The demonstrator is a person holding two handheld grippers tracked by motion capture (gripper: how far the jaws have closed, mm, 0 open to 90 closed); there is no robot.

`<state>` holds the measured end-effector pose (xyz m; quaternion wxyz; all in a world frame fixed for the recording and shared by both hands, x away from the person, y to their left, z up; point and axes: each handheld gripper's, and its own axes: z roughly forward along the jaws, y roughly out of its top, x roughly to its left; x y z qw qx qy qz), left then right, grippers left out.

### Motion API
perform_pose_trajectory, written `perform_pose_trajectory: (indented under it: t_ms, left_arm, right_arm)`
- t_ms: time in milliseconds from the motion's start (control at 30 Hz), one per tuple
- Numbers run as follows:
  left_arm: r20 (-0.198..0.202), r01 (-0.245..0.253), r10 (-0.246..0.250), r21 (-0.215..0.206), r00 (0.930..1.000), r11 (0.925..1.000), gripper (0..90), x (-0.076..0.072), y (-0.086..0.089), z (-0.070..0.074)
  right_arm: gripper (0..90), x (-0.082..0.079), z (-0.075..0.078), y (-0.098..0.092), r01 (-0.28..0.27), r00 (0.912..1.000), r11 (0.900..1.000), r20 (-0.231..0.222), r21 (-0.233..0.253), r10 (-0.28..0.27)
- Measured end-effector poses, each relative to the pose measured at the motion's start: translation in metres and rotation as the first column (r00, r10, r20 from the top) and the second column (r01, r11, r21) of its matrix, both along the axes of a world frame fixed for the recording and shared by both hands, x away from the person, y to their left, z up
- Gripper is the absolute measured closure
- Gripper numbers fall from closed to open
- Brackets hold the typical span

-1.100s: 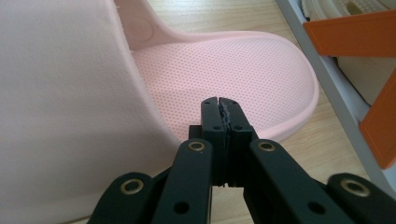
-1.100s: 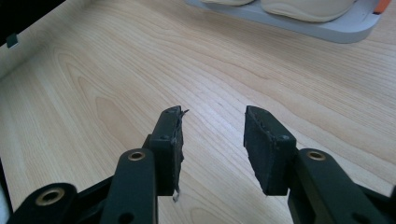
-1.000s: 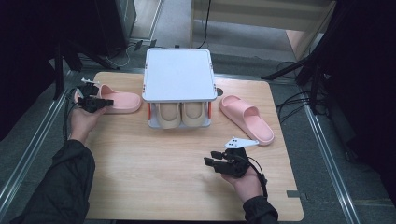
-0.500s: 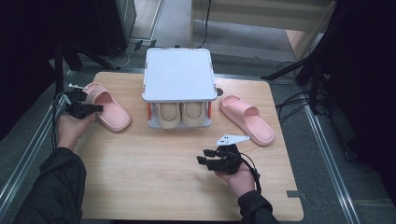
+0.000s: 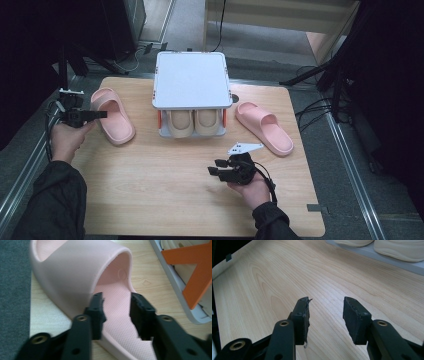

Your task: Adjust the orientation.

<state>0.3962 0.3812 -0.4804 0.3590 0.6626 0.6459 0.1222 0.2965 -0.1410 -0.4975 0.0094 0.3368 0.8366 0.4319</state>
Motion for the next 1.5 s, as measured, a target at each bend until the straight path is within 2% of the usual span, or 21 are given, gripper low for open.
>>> perform_pose_trajectory:
  t_ms: [100,200,300,400,500,600,767,867,967,1033,1100,1133,1167,1233,1267,1333,1400,1467,1500]
  left_arm:
    - [0.014,-0.024,0.024,-0.007,0.9996,0.9997,53.3,-0.002,0.006,0.001]
    - [-0.012,-0.043,0.043,-0.017,0.999,0.9989,49.0,0.001,0.01,-0.005]
    - [-0.04,-0.054,0.054,-0.005,0.9977,0.9985,48.2,0.005,0.014,-0.012]
    - [-0.046,-0.081,0.08,-0.014,0.9957,0.9966,47.6,0.01,0.016,-0.018]
    - [-0.058,-0.084,0.083,-0.006,0.9948,0.9965,47.0,0.016,0.015,-0.023]
    - [-0.059,-0.123,0.122,-0.012,0.9908,0.9924,45.9,0.022,0.014,-0.026]
    - [-0.067,-0.154,0.154,0.019,0.9857,0.988,46.1,0.029,0.014,-0.032]
    - [-0.06,-0.164,0.165,0.03,0.9844,0.986,50.3,0.031,0.014,-0.033]
    - [-0.045,-0.151,0.154,0.067,0.987,0.9863,55.7,0.032,0.012,-0.034]
    - [-0.039,-0.148,0.151,0.072,0.9878,0.9864,64.7,0.033,0.011,-0.032]
    - [-0.037,-0.147,0.153,0.128,0.9875,0.9808,75.7,0.033,0.005,-0.028]
    - [-0.043,-0.134,0.141,0.139,0.9891,0.9812,81.1,0.034,0.005,-0.027]
    - [-0.045,-0.123,0.129,0.121,0.9906,0.985,83.0,0.034,0.005,-0.027]
    - [-0.052,-0.103,0.111,0.136,0.9925,0.9854,83.5,0.035,0.002,-0.026]
    - [-0.054,-0.102,0.109,0.129,0.9925,0.9864,84.1,0.035,0.002,-0.025]
    - [-0.058,-0.118,0.124,0.093,0.9906,0.9886,84.1,0.034,0.003,-0.023]
    - [-0.055,-0.094,0.098,0.061,0.9937,0.9936,84.3,0.033,0.004,-0.019]
    - [-0.06,-0.083,0.087,0.061,0.9944,0.9946,84.3,0.03,0.005,-0.015]
    - [-0.058,-0.087,0.09,0.047,0.9942,0.9951,84.3,0.029,0.004,-0.013]
  right_arm:
    - [57.2,0.0,0.001,0.0,0.001,1.0,1.0,0.001,-0.001,-0.001]
    - [57.2,0.0,0.001,-0.001,0.004,1.0,1.0,0.002,0.002,-0.004]
    - [57.1,-0.001,0.0,-0.002,0.008,1.0,1.0,0.0,0.0,-0.008]
    - [57.1,-0.002,0.0,-0.005,0.017,0.9999,1.0,0.0,0.0,-0.017]
    - [57.0,-0.005,0.001,-0.01,0.033,0.9995,0.999,0.002,0.001,-0.033]
    - [57.0,-0.007,0.001,-0.015,0.049,0.9988,0.999,0.003,0.001,-0.049]
    - [56.9,-0.01,0.0,-0.021,0.071,0.9975,0.997,0.001,-0.002,-0.071]
    - [56.8,-0.011,0.0,-0.025,0.082,0.9967,0.997,0.002,-0.006,-0.082]
    - [56.7,-0.012,-0.001,-0.027,0.091,0.9959,0.996,-0.003,-0.006,-0.091]
    - [56.7,-0.012,-0.001,-0.027,0.093,0.9956,0.996,-0.003,-0.007,-0.093]
    - [56.6,-0.012,-0.001,-0.027,0.09,0.9959,0.996,0.001,-0.007,-0.09]
    - [56.6,-0.011,-0.001,-0.027,0.088,0.9961,0.996,0.001,-0.008,-0.088]
    - [56.6,-0.011,-0.001,-0.027,0.088,0.9961,0.996,0.001,-0.01,-0.088]
    - [56.6,-0.011,-0.001,-0.026,0.088,0.9961,0.996,0.0,-0.008,-0.088]
    - [56.6,-0.011,-0.001,-0.026,0.088,0.9962,0.996,0.001,-0.006,-0.088]
    - [56.6,-0.011,0.0,-0.027,0.088,0.9961,0.996,0.003,-0.002,-0.088]
    - [56.5,-0.011,0.0,-0.027,0.091,0.9958,0.996,0.003,0.002,-0.091]
    - [56.4,-0.011,0.002,-0.028,0.095,0.9955,0.995,0.002,0.006,-0.095]
    - [56.4,-0.011,0.002,-0.028,0.096,0.9953,0.995,0.004,0.012,-0.097]
